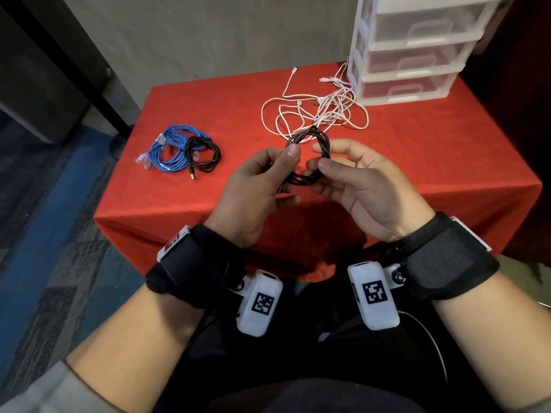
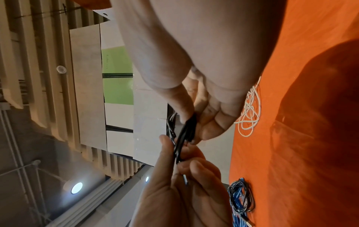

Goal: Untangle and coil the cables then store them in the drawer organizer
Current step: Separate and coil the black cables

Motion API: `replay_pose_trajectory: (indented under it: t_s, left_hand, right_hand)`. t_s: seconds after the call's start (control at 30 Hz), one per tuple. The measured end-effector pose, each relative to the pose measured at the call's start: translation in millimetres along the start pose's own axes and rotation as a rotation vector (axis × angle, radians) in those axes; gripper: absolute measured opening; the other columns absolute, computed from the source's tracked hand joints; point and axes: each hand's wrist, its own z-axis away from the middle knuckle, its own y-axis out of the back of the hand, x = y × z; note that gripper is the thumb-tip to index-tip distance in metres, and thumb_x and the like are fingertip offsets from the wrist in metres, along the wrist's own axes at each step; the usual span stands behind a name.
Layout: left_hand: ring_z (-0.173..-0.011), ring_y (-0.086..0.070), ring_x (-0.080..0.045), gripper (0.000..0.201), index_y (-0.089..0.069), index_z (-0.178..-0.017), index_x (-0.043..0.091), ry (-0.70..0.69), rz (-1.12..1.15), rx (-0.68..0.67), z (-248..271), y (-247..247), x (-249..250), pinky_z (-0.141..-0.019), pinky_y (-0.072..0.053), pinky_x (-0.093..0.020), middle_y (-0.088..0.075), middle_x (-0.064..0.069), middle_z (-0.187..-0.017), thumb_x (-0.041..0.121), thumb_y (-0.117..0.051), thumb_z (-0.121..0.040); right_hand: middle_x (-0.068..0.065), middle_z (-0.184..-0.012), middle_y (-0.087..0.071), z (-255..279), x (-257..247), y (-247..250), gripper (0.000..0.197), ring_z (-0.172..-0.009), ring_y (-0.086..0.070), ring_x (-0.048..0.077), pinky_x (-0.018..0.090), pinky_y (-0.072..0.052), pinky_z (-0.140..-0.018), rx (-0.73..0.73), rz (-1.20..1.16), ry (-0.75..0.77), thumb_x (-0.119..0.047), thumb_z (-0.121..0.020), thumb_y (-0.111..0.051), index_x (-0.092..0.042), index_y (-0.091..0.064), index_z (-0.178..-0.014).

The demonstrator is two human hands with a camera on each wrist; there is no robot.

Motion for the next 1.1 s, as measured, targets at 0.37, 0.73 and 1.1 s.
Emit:
replay_pose_trajectory:
  t_s: [0.37, 0.73, 1.1]
  left_hand:
    - [-0.052, -0.047, -0.005, 0.018, -0.060, -0.089, 0.015, -0.129, -0.030, 0.076, -5.0, -10.5, -4.0, -0.054, -0.052, -0.024, -0.053, 0.006, -0.064, 0.030, -0.062, -0.099]
    - [-0.053, -0.048, -0.006, 0.026, -0.059, -0.083, 0.014, -0.233, -0.056, 0.180, -9.1, -12.4, -13.5, -0.052, -0.048, -0.025, -0.052, 0.008, -0.060, 0.035, -0.064, -0.098]
    - [-0.063, -0.047, -0.018, 0.029, -0.060, -0.079, 0.015, -0.317, -0.166, 0.246, -15.5, -5.4, -23.1, -0.056, -0.051, -0.044, -0.048, -0.001, -0.066, 0.039, -0.067, -0.095]
  right_hand:
    - [0.013, -0.093, -0.073, -3.2, 2.3, -4.7, 0.022, -0.080, -0.072, 0.021, 0.030, -0.060, -0.073, 0.046, -0.076, -0.116, -0.001, -0.096, -0.060, -0.005, -0.064, -0.118]
    - [0.011, -0.089, -0.075, -2.4, 5.8, -13.7, 0.014, -0.075, -0.074, 0.018, 0.028, -0.060, -0.068, 0.088, -0.153, -0.127, -0.007, -0.100, -0.057, -0.005, -0.060, -0.113]
    - [0.008, -0.082, -0.073, 1.0, 12.0, -15.6, 0.007, -0.069, -0.071, 0.014, 0.027, -0.061, -0.069, 0.091, -0.267, -0.151, -0.005, -0.100, -0.054, -0.009, -0.060, -0.100]
